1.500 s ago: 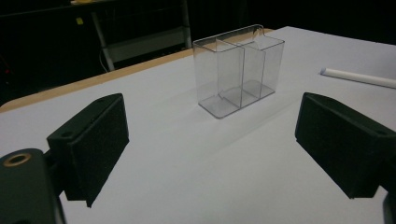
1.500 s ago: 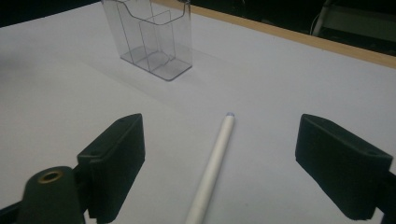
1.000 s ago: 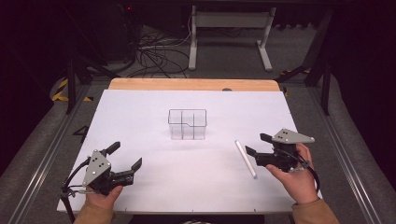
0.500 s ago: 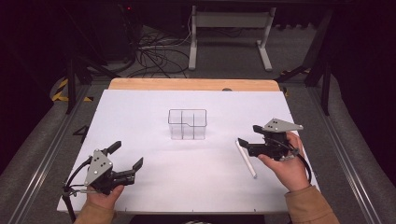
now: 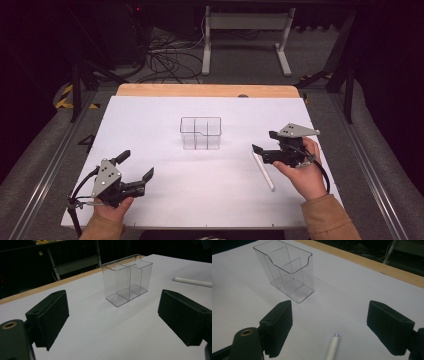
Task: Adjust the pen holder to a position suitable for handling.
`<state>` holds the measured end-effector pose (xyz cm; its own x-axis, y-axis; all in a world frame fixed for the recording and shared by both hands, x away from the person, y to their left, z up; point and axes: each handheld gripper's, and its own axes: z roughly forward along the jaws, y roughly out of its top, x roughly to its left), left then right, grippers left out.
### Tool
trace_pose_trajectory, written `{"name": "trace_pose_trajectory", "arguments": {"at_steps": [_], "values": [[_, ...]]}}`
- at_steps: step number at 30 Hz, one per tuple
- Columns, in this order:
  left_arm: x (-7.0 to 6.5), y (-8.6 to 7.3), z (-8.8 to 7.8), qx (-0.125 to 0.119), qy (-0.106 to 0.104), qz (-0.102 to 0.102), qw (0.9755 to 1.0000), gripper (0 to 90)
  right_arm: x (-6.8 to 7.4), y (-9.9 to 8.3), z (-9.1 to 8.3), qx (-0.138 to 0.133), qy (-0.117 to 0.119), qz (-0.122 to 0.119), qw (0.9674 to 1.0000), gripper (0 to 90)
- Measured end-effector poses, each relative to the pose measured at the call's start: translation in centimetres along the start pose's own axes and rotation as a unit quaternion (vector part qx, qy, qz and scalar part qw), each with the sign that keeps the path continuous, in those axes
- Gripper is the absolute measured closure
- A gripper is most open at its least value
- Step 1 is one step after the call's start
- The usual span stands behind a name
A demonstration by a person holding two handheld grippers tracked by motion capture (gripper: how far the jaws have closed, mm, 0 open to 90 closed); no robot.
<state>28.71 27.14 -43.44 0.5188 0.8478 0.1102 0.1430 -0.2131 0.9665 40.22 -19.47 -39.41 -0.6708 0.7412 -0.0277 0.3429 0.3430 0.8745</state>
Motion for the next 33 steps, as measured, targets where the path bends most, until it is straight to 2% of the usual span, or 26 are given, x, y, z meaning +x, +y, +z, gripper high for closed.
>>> {"name": "trace_pose_trajectory", "arguments": {"at_steps": [4,6,7,9,13,17,18,19,21,23,24,25,26,27,29,33], "values": [[0.0,0.0,0.1,0.0,0.0,0.0,1.0,10.7,-0.2,0.0,0.0,0.004,0.004,0.005,1.0,17.1],[0.0,0.0,0.1,0.0,0.0,0.0,1.0,10.7,-0.4,-0.1,0.2,0.015,0.012,0.016,0.9997,13.9],[0.0,0.0,0.1,0.0,0.0,0.0,1.0,10.7,-0.4,-0.1,0.3,0.02,0.012,0.025,0.9994,15.3],[0.0,0.0,0.1,0.0,0.001,-0.001,1.0,10.7,-0.4,-0.1,0.3,0.023,0.012,0.026,0.9993,15.7],[0.1,0.0,0.1,-0.001,0.0,0.0,1.0,10.7,-0.4,0.1,0.3,0.059,0.003,0.02,0.998,24.5],[0.1,0.0,0.1,-0.001,0.001,0.0,1.0,10.7,-0.2,0.4,0.4,0.079,0.002,0.031,0.9964,24.8],[0.1,0.0,0.1,-0.001,0.001,0.0,1.0,10.7,-0.1,0.6,0.6,0.094,0.01,0.047,0.9944,23.9],[0.1,0.0,0.1,-0.001,0.001,0.0,1.0,10.7,-0.1,0.6,0.6,0.094,0.01,0.047,0.9944,23.9],[0.1,0.0,0.1,-0.001,0.001,0.0,1.0,10.7,-0.1,0.7,0.7,0.111,0.014,0.06,0.9919,23.9],[0.1,0.0,0.1,-0.001,0.001,-0.003,1.0,10.7,-0.1,0.7,0.9,0.135,0.011,0.075,0.9879,24.5],[0.1,0.0,0.1,-0.001,0.001,-0.001,1.0,10.7,-0.1,0.7,0.9,0.135,0.011,0.075,0.9879,24.5],[0.1,0.0,0.1,-0.001,0.001,0.0,1.0,10.7,-0.1,0.7,1.0,0.144,0.009,0.079,0.9864,24.5],[0.1,0.0,0.1,-0.001,0.001,0.0,1.0,10.7,-0.1,0.7,1.0,0.152,0.006,0.087,0.9845,24.5],[0.1,0.0,0.2,0.0,0.0,0.001,1.0,10.7,-0.3,0.6,1.1,0.171,0.001,0.114,0.9787,25.3],[0.1,0.0,0.2,0.0,0.001,0.001,1.0,10.7,-0.3,0.6,1.2,0.173,0.001,0.116,0.9781,25.4],[0.1,0.0,0.2,0.001,0.0,0.002,1.0,10.8,-0.4,0.3,1.5,0.2,-0.005,0.121,0.9722,30.0]]}}
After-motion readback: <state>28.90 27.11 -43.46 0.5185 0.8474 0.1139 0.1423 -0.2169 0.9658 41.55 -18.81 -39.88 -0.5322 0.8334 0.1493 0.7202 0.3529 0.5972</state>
